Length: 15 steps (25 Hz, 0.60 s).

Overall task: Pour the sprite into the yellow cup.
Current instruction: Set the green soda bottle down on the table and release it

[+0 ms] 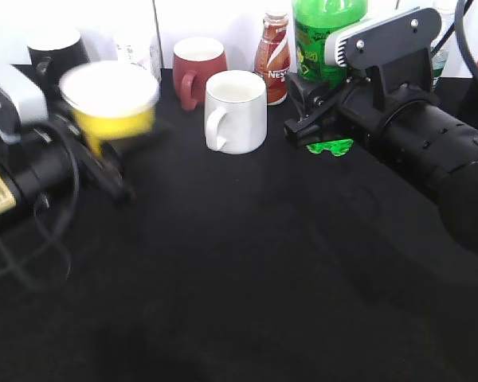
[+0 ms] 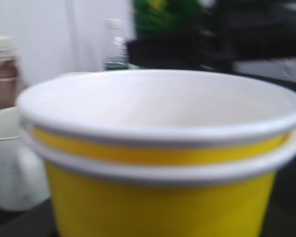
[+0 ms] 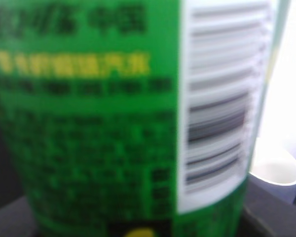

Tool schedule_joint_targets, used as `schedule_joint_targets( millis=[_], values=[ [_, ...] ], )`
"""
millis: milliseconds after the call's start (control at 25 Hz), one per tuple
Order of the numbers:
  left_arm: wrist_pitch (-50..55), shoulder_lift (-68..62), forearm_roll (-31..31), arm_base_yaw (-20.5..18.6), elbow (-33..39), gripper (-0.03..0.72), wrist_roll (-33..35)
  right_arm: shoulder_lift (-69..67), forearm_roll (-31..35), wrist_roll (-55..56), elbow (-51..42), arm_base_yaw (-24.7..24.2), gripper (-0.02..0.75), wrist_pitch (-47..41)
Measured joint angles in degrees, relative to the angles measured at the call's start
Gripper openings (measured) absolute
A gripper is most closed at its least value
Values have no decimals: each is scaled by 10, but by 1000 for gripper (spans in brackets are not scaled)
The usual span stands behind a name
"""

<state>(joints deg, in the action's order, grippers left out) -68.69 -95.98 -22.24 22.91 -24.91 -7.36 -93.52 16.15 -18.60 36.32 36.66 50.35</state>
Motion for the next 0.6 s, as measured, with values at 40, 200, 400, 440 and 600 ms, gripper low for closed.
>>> schedule_joint_targets(
  millis=[40, 200, 400, 440, 600],
  values=[
    [0, -2, 65, 0, 0, 446, 35, 0, 0, 1, 0, 0, 438, 0],
    [-2, -67, 158, -52, -37, 446, 68, 0, 0, 2, 0, 0, 438, 0],
    [-2, -199, 90, -149, -176, 446, 65, 0, 3, 3, 0, 0, 438, 0],
    [-2, -224, 87, -149, -205, 446, 62, 0, 4, 3, 0, 0, 438, 0],
    [-2, -312, 84, -149, -312, 446, 52, 0, 4, 4, 0, 0, 438, 0]
  ],
)
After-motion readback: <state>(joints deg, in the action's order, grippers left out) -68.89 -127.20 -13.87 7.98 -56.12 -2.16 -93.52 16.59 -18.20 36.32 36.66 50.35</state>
